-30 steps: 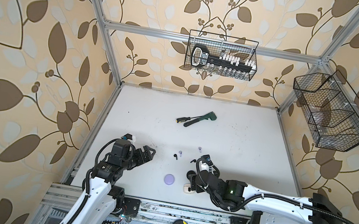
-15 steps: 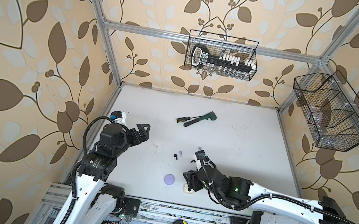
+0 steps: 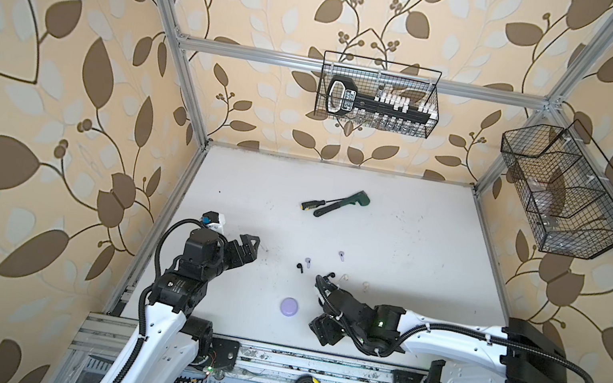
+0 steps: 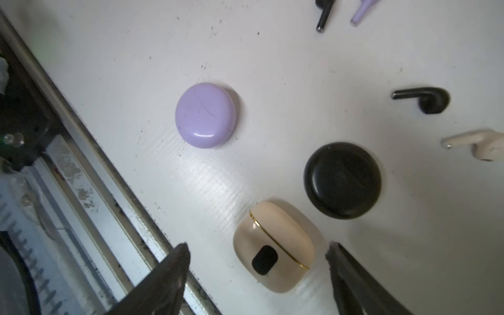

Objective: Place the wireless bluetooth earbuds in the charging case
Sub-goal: 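Reach the right gripper across toward the cream charging case, then lower the right gripper and grasp the cream oval charging case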

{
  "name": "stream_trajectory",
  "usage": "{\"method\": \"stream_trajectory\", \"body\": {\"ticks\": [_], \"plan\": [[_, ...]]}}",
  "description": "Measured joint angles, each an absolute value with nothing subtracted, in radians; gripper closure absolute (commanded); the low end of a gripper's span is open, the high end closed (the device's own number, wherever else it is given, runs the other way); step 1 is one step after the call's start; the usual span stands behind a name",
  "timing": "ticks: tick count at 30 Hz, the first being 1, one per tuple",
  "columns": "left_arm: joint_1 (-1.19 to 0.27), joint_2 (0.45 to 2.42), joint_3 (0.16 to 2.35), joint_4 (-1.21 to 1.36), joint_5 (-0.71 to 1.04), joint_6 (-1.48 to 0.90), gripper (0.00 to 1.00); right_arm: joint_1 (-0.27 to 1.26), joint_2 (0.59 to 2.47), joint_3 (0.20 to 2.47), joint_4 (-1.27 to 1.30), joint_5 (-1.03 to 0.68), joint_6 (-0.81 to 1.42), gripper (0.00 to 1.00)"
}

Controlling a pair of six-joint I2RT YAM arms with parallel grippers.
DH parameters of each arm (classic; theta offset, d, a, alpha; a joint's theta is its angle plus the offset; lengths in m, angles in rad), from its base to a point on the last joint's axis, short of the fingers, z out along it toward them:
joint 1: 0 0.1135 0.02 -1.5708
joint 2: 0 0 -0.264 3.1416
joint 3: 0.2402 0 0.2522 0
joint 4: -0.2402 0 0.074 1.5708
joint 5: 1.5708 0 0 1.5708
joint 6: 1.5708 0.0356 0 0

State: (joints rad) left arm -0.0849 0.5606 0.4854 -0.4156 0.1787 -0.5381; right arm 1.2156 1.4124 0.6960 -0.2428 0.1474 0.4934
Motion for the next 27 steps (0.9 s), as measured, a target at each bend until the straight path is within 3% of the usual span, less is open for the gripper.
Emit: {"method": "stream_trajectory", "body": {"ticks": [8, 18, 27], "plan": [[-0.085, 0.52, 0.485, -0.419, 0.179, -0.53, 0.01, 1.206, 1.54, 0.74, -0.241, 0.136, 0.451, 0.18], [-0.085, 0.519, 0.485, -0.419, 0.179, -0.53, 0.01, 1.255, 1.524, 0.732, -0.243, 0.138, 0.471, 0.19], [-0.085, 0.519, 0.485, -0.419, 0.179, -0.53, 0.01, 1.294, 1.468, 0.69, -0.245, 0.165, 0.52, 0.28]]}}
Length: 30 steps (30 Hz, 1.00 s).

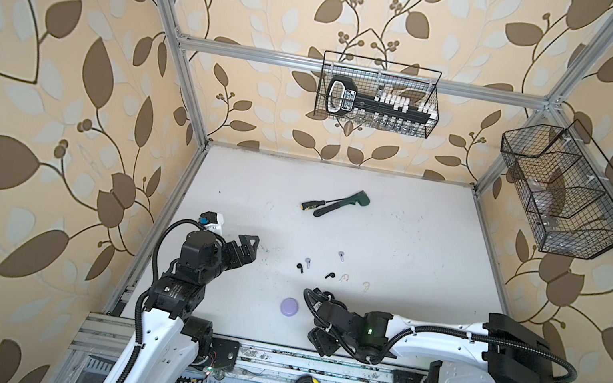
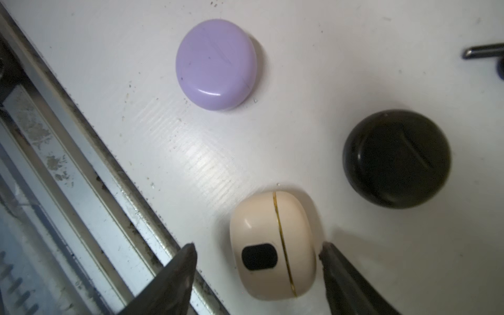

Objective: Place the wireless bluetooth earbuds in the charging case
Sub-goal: 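Lower the right gripper and grasp the cream oval charging case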

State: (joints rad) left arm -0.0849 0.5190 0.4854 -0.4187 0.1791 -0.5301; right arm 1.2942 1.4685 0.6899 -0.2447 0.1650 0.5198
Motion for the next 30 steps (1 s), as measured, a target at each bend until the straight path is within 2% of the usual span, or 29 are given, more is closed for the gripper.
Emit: {"method": "stream_trajectory", "body": {"ticks": [9, 25, 30], "plan": [[-0.085, 0.525, 0.485, -0.419, 0.179, -0.53, 0.01, 1.325, 1.468, 0.688, -0.253, 0.202, 0.538, 0.29], [-0.085, 0.529, 0.485, -0.418, 0.179, -0.53, 0.01, 1.363, 1.53, 0.697, -0.284, 0.278, 0.552, 0.41], [-0.085, 0.531, 0.485, -0.418, 0.179, -0.53, 0.01, 1.367, 1.54, 0.706, -0.282, 0.294, 0.553, 0.42]]}}
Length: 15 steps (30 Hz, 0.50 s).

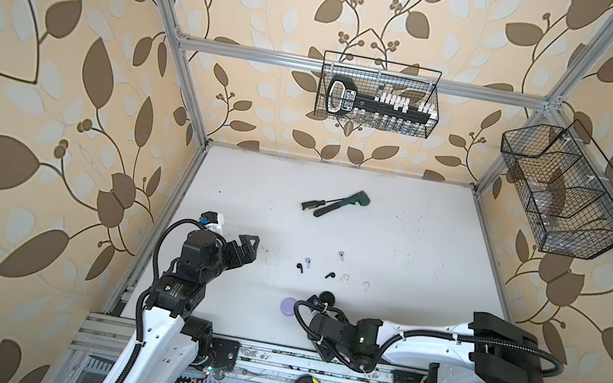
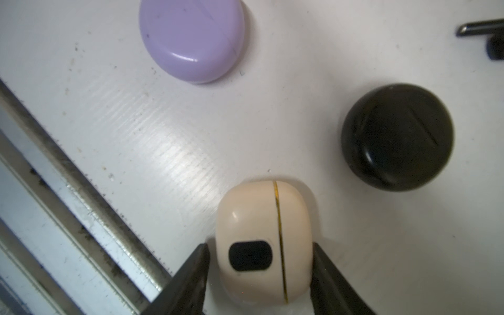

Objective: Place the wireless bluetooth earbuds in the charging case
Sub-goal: 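Lower the right gripper and grasp the cream oval charging case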

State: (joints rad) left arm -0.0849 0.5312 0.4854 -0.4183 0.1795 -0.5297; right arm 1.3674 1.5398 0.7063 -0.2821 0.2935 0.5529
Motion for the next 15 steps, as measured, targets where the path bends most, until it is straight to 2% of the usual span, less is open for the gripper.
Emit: {"method": "stream_trajectory", "body": {"ticks": [3, 7, 15], "plan": [[-0.085, 0.532, 0.485, -0.418, 0.179, -0.53, 0.01, 1.368, 1.543, 0.707, -0.278, 0.303, 0.553, 0.43], [-0.085, 0.532, 0.485, -0.418, 0.18, -0.529, 0.01, 1.368, 1.556, 0.717, -0.272, 0.315, 0.556, 0.51], [-0.085, 0.532, 0.485, -0.418, 0.181, -0.529, 0.01, 1.374, 1.563, 0.723, -0.269, 0.329, 0.558, 0.6]]}}
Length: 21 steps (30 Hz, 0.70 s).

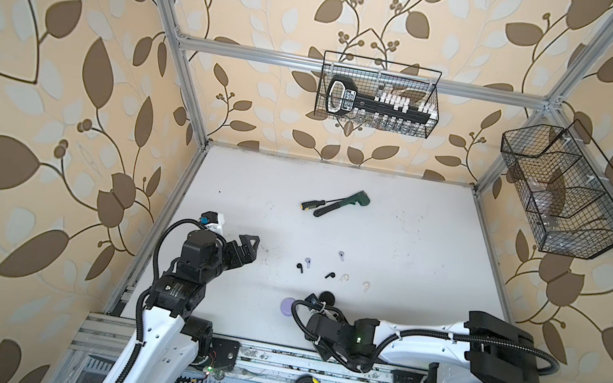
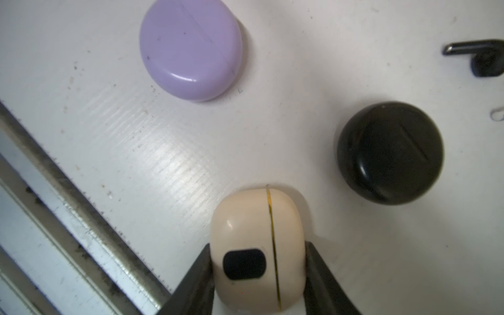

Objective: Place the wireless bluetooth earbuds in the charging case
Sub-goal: 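Lower the right gripper and grasp the cream oval charging case, then lift the cream case with the right gripper while the left gripper opens toward it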

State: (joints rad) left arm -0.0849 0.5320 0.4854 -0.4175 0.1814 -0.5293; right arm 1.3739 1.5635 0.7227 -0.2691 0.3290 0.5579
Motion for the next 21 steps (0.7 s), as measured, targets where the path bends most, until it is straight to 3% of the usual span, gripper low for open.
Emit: {"method": "stream_trajectory", "body": {"ticks": [8, 14, 21], "plan": [[-0.085, 0.567, 0.509, -0.424, 0.13, -0.545, 0.01, 1.375, 1.534, 0.725, -0.283, 0.354, 0.569, 0.66], [-0.085, 0.619, 0.598, -0.456, 0.131, -0.559, 0.01, 1.393, 1.348, 0.741, -0.255, 0.451, 0.585, 0.69], [-0.085, 0.636, 0.722, -0.495, 0.26, -0.579, 0.01, 1.395, 1.233, 0.74, -0.057, 0.607, 0.472, 0.71]]}}
